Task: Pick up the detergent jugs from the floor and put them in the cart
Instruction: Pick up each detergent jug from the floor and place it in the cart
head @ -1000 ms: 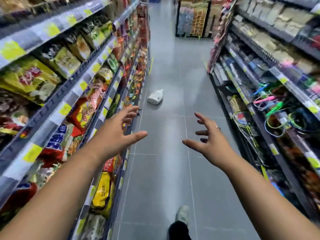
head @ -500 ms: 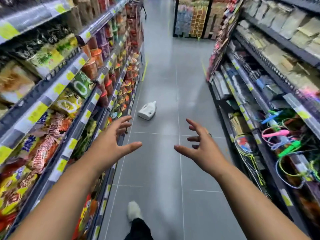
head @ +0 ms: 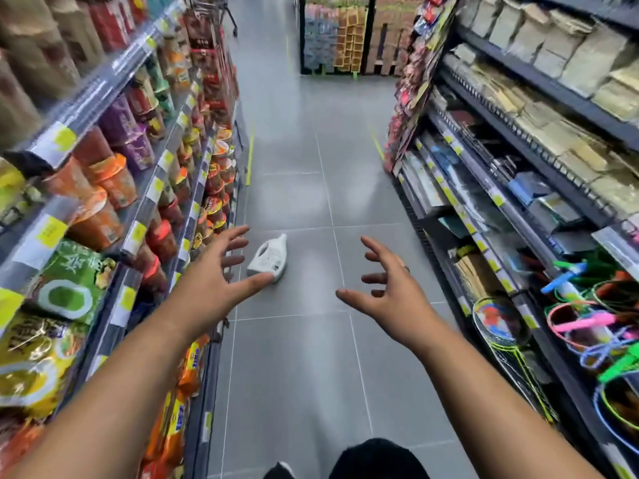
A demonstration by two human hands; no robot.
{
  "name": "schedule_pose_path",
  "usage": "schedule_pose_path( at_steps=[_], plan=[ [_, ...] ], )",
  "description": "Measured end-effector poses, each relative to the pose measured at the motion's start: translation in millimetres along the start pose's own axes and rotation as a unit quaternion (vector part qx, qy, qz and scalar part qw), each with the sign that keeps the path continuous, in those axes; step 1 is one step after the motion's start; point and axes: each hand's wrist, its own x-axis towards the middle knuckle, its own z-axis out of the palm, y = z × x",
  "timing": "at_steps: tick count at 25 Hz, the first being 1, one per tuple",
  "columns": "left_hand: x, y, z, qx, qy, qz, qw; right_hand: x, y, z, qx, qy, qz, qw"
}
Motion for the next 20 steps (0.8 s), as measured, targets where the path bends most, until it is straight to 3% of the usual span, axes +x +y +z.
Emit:
schedule_pose_path(
  at_steps=[4, 11, 20],
  plan=[
    [96.9, -15.1, 3.4, -0.003, -0.018, -0.007, 1.000, 96.9, 15.0, 4.3, -0.006, -0.011, 0.029, 0.999],
    [255.1, -55.2, 3.4, 0.012, 0.011, -0.073, 0.997, 300.2, 41.4, 21.3, -0.027, -0.104, 0.027, 0.994],
    [404.4, -100.6, -21.5, -0.005, 0.040, -0.154, 0.987, 503.7, 57.1, 68.1, -0.041, -0.192, 0.046, 0.979]
  ],
)
